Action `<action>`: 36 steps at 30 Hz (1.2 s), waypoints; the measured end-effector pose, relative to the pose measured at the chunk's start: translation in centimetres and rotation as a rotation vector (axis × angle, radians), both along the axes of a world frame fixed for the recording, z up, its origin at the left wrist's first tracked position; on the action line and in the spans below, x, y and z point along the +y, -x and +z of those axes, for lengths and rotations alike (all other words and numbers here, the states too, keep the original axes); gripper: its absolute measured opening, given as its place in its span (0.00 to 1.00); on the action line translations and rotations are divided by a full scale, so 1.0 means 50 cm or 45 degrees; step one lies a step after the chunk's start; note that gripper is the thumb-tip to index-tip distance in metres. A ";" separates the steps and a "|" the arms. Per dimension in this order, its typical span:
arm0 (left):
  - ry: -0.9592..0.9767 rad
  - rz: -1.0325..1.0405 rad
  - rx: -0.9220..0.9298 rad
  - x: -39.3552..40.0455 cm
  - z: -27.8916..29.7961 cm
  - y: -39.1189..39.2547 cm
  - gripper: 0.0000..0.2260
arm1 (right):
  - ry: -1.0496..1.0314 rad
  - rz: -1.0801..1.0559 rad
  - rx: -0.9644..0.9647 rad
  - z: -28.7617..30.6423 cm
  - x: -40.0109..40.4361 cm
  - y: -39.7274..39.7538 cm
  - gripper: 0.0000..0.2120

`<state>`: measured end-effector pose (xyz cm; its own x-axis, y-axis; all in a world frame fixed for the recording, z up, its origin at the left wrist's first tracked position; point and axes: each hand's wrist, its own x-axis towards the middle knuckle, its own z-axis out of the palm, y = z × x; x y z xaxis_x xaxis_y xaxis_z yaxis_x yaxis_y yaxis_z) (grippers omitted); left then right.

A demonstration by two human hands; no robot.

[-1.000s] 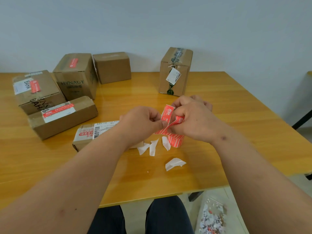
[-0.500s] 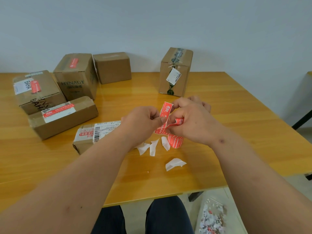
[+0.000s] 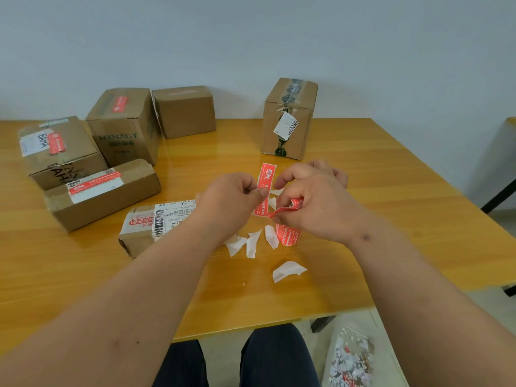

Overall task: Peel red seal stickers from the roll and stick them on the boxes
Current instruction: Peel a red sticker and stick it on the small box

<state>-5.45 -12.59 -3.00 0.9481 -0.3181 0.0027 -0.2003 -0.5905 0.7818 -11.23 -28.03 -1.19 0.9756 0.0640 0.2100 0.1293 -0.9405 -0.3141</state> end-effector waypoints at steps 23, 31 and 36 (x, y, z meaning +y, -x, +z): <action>0.167 -0.157 0.226 0.062 0.033 0.037 0.10 | -0.545 -0.160 -0.078 0.036 0.042 -0.003 0.07; 0.382 -0.157 0.188 0.105 0.048 0.050 0.07 | -0.635 -0.142 -0.017 0.039 0.074 0.007 0.09; 0.501 -0.002 0.109 0.118 0.051 0.052 0.05 | -0.773 -0.052 0.036 0.036 0.111 0.007 0.08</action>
<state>-8.03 -6.71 -0.44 0.9496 -0.3102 0.0453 -0.1252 -0.2427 0.9620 -11.58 -22.49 0.59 0.9805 -0.0966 0.1709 0.0805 -0.5964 -0.7987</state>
